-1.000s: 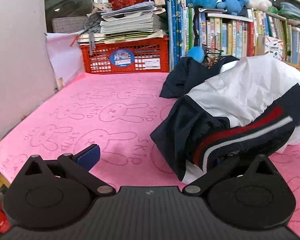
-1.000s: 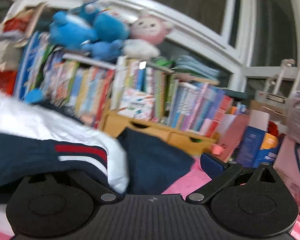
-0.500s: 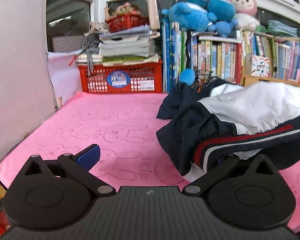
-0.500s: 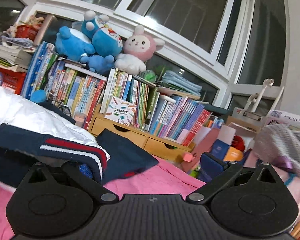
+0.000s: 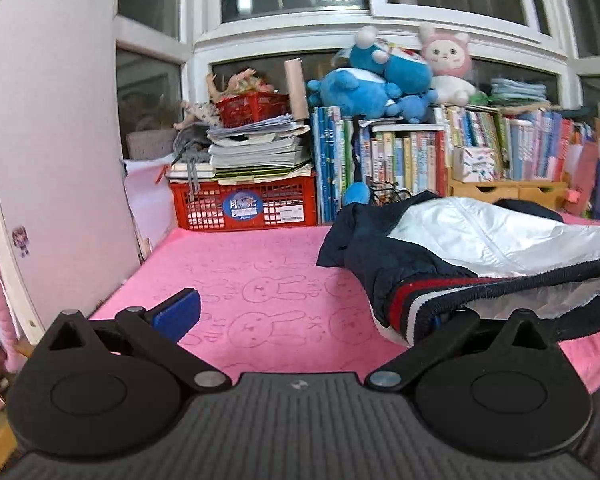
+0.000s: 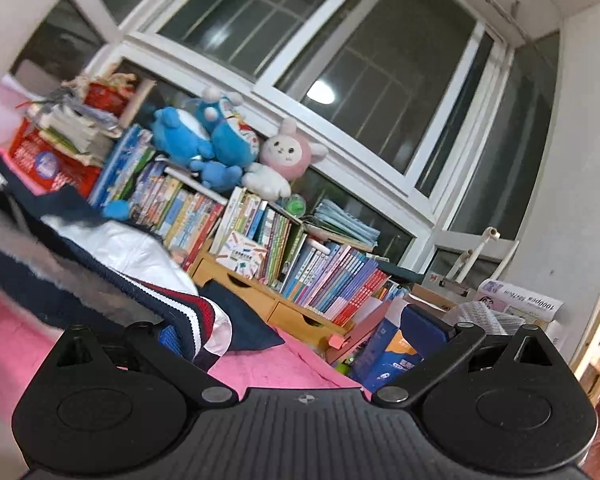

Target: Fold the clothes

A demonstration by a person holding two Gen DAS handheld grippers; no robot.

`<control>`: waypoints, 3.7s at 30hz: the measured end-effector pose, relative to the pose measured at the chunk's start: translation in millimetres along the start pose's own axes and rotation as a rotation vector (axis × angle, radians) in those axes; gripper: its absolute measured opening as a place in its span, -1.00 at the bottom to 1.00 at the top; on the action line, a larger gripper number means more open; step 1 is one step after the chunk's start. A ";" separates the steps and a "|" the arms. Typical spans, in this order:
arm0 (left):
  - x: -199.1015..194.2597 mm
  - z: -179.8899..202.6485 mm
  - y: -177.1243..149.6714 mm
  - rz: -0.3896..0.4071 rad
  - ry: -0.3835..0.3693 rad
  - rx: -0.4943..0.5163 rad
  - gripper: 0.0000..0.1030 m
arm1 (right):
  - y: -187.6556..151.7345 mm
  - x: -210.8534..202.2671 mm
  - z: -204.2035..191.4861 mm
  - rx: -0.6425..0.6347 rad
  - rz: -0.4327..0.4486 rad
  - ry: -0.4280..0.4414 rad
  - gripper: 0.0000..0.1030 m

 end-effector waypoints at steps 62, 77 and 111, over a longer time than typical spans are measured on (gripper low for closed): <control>40.4 9.9 -166.3 -0.391 -0.083 0.093 1.00 | 45.6 153.9 -353.0 0.259 -0.231 1.073 0.35; 2.9 -30.4 -160.2 -0.383 -0.027 0.353 1.00 | 38.9 136.0 -394.7 0.187 -0.050 1.235 0.79; 159.6 143.4 -85.9 -0.264 -0.193 0.062 1.00 | -149.9 322.9 49.6 0.674 -0.355 0.001 -0.40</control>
Point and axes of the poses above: each gripper's, at about its wrist camera, not at the fingertips, and x roughly the way its jaws point, z to its right, y to its top, the point moved 10 cm from there along x, roughly the way its jaws point, and after that the axes turned 11 degrees about y, right-handed, at the moved point
